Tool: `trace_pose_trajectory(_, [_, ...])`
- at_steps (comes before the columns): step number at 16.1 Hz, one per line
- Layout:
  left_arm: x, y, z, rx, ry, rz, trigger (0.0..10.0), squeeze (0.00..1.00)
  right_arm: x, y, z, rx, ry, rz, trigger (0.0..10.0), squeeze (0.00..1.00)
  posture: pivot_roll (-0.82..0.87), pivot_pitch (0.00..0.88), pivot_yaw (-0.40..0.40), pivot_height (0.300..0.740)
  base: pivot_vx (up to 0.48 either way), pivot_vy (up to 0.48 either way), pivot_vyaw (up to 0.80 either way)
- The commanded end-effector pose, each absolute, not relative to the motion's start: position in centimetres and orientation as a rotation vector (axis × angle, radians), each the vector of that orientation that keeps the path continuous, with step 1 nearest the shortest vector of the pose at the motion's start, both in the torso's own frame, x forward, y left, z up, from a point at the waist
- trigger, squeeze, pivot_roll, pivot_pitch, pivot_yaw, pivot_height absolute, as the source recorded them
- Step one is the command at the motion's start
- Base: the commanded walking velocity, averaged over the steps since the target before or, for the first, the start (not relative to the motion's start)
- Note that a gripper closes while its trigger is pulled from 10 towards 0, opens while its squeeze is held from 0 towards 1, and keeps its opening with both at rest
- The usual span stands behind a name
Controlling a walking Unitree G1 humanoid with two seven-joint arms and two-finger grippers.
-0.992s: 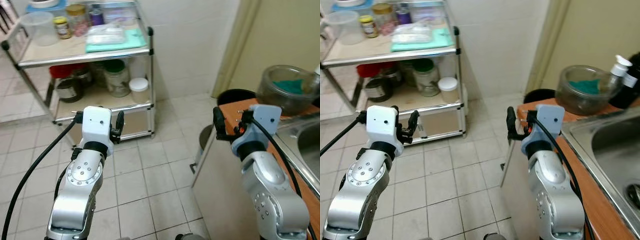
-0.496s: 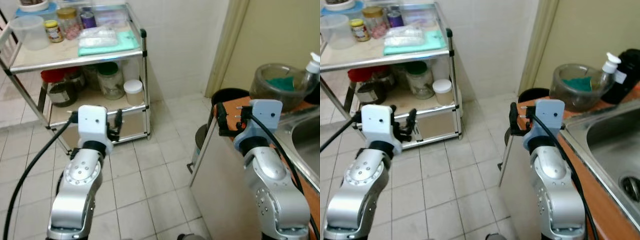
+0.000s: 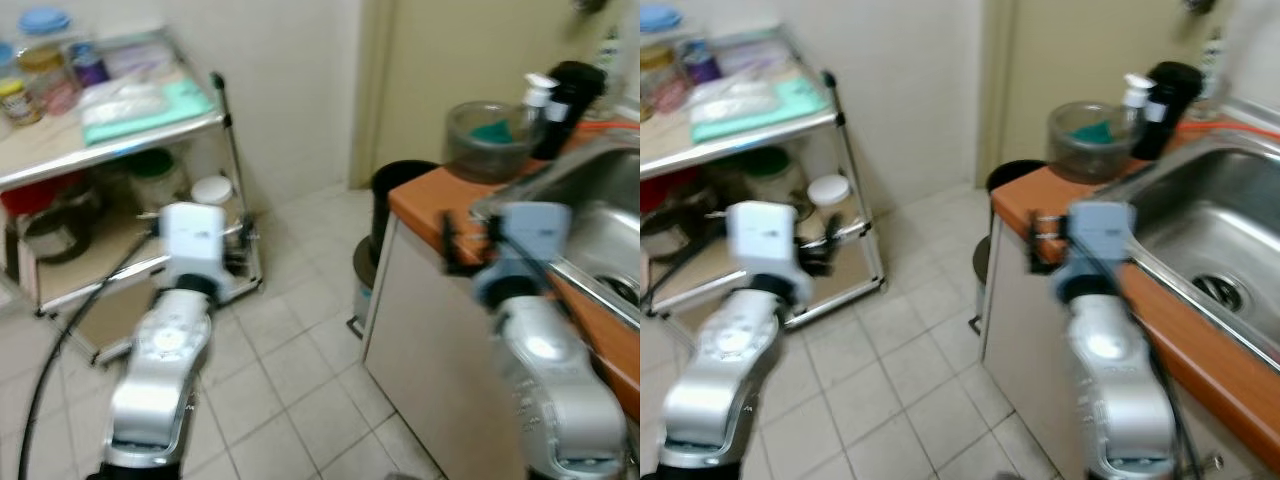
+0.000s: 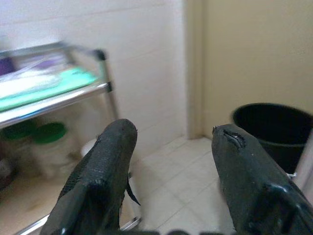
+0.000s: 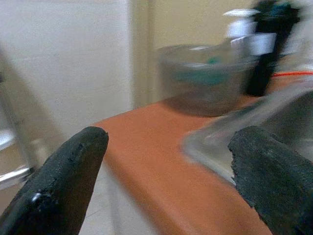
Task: Kitchen organization
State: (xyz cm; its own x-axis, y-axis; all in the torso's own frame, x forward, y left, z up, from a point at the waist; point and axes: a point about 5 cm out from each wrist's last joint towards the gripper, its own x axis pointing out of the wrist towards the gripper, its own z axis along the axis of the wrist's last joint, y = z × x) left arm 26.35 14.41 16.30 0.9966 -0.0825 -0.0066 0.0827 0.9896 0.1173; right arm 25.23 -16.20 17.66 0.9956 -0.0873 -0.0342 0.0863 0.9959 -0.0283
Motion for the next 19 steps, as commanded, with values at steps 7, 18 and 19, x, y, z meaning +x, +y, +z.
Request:
trace_pose_trajectory(7, [26.08,15.29,16.17,0.135,0.004,-0.054,10.0,0.0,24.87,-15.67,17.48,-0.025,0.041,-0.04,10.0,1.0,-0.02,0.0,0.048,0.74,0.0,0.0,-0.76])
trace_pose_trajectory(18, [25.73,15.7,15.94,0.103,0.02,-0.014,10.0,0.0,25.71,-15.66,17.73,-0.057,0.037,-0.015,10.0,1.0,-0.01,0.0,0.017,0.74,0.0,0.0,-0.77])
trace_pose_trajectory(19, [25.82,15.61,16.0,0.102,0.018,-0.015,10.0,0.0,25.83,-15.7,17.81,-0.065,0.036,-0.013,10.0,1.0,-0.02,0.0,0.018,0.74,0.0,0.0,-0.77])
